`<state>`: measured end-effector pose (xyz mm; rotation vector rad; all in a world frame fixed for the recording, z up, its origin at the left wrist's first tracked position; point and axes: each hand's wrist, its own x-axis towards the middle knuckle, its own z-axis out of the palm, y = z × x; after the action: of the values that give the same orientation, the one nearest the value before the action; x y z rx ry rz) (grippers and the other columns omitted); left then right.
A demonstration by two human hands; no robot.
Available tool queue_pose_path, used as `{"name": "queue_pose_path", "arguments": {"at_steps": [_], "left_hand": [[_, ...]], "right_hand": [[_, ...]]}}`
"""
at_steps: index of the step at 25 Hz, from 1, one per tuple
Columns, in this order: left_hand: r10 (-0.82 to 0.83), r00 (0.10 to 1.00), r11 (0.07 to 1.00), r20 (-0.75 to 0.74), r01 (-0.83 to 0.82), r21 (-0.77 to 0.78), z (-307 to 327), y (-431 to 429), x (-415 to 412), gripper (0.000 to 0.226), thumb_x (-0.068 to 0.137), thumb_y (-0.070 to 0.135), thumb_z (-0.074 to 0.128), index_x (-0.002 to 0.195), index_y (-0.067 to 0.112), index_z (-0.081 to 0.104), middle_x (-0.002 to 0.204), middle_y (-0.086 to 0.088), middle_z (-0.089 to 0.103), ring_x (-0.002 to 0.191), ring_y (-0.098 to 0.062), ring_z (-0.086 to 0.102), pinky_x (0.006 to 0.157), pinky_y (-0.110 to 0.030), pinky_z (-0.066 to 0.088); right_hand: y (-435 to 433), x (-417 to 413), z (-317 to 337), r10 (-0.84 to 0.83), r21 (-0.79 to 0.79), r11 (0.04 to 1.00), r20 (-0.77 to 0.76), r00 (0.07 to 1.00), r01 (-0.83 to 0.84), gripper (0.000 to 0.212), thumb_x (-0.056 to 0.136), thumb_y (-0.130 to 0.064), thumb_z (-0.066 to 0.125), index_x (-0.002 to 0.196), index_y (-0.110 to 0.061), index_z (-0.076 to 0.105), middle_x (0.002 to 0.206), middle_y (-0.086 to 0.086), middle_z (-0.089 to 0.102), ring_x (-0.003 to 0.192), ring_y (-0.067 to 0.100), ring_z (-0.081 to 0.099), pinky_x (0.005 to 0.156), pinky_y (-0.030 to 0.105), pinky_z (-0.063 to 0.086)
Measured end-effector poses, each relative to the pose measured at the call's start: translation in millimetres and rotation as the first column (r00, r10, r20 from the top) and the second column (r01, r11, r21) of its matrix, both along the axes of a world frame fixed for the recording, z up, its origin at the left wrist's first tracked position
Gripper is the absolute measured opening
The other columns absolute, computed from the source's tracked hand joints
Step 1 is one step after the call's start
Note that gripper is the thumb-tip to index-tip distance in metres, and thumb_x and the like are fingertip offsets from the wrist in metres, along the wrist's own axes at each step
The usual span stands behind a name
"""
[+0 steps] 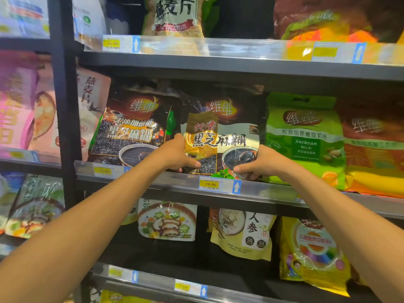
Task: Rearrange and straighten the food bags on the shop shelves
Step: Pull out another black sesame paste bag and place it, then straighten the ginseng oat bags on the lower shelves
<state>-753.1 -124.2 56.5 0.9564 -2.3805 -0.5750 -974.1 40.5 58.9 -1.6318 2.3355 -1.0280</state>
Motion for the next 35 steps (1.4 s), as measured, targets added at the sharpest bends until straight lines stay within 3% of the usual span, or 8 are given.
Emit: {"name": "queue_pose_path", "arguments": {"at_steps": [7,11,14,17,20,22,27,35], "left_hand": [[0.098,0.994,0.984,0.053,-0.089,-0.152,1.9,16.2,7.3,0.089,0.078,0.048,0.085,0.139,0.006,0.036,0.128,-0.015,0.060,0.115,-0.034,0.061,0.077,-0.037,0.047],[0.075,0.997,0.980,0.026,-0.069,-0.185,-0.1,27.3,14.1,0.102,0.082,0.043,0.083,0.154,0.009,0.019,0.140,-0.018,0.057,0.119,-0.036,0.061,0.087,-0.043,0.051],[0.059,0.998,0.975,0.008,-0.056,-0.214,-0.5,32.7,19.8,0.086,0.087,0.035,0.079,0.149,0.010,0.025,0.126,-0.016,0.063,0.096,-0.029,0.061,0.073,-0.038,0.047],[0.047,0.999,0.959,-0.022,-0.051,-0.278,-4.0,37.5,28.1,0.073,0.093,0.035,0.073,0.148,0.011,0.032,0.121,-0.015,0.065,0.097,-0.032,0.063,0.072,-0.036,0.044],[0.043,0.999,0.926,-0.020,-0.048,-0.375,-13.5,40.4,35.7,0.057,0.096,0.037,0.068,0.142,0.014,0.045,0.108,-0.011,0.068,0.096,-0.033,0.065,0.072,-0.037,0.045],[0.056,0.998,0.900,-0.024,-0.061,-0.431,-19.6,45.6,42.3,0.050,0.098,0.039,0.064,0.138,0.015,0.050,0.102,-0.008,0.066,0.094,-0.030,0.065,0.072,-0.041,0.051],[-0.016,0.993,0.814,-0.118,-0.056,-0.579,-35.5,67.0,59.1,0.052,0.099,0.041,0.061,0.146,0.022,0.050,0.148,-0.002,0.055,0.138,-0.026,0.049,0.102,-0.050,0.050],[-0.003,0.993,0.707,-0.120,-0.083,-0.702,-70.4,108.5,73.9,0.060,0.099,0.046,0.058,0.153,0.028,0.040,0.162,-0.001,0.039,0.154,-0.027,0.029,0.118,-0.051,0.037]], "right_hand": [[-0.4,3.8,-1.2,-0.248,0.012,0.966,-0.241,0.938,0.258,0.094,0.035,-0.081,0.077,0.110,-0.025,0.064,0.094,-0.006,0.074,0.083,0.016,0.071,0.072,0.039,0.062],[13.4,15.9,0.6,-0.242,-0.047,0.970,-0.220,0.945,0.237,0.069,0.057,-0.065,0.085,0.107,-0.025,0.060,0.098,-0.004,0.071,0.087,0.017,0.068,0.075,0.039,0.058],[25.1,28.6,-3.1,-0.203,-0.092,0.978,-0.182,0.962,0.189,0.042,0.078,-0.045,0.084,0.109,-0.028,0.061,0.107,-0.004,0.072,0.095,0.018,0.067,0.080,0.036,0.055],[30.4,36.5,-10.1,-0.224,-0.109,0.972,-0.180,0.958,0.206,0.051,0.082,-0.052,0.077,0.122,-0.027,0.058,0.114,-0.006,0.069,0.100,0.019,0.066,0.086,0.037,0.055],[40.8,42.3,-11.4,-0.258,-0.091,0.966,-0.244,0.935,0.243,0.054,0.073,-0.068,0.062,0.114,-0.032,0.058,0.112,-0.001,0.069,0.094,0.020,0.067,0.085,0.045,0.059],[53.2,53.9,-8.7,-0.302,-0.129,0.953,-0.303,0.904,0.275,0.053,0.079,-0.066,0.059,0.119,-0.031,0.058,0.122,0.005,0.065,0.105,0.027,0.064,0.088,0.048,0.057],[81.1,65.8,-18.4,-0.357,-0.292,0.924,-0.420,0.834,0.249,0.063,0.094,-0.049,0.062,0.149,-0.020,0.047,0.152,0.005,0.048,0.141,0.029,0.042,0.110,0.049,0.044],[135.5,74.4,-59.7,-0.334,-0.425,0.900,-0.537,0.774,0.093,0.059,0.094,-0.044,0.064,0.148,-0.026,0.050,0.159,0.002,0.040,0.150,0.024,0.032,0.119,0.049,0.032]]}}
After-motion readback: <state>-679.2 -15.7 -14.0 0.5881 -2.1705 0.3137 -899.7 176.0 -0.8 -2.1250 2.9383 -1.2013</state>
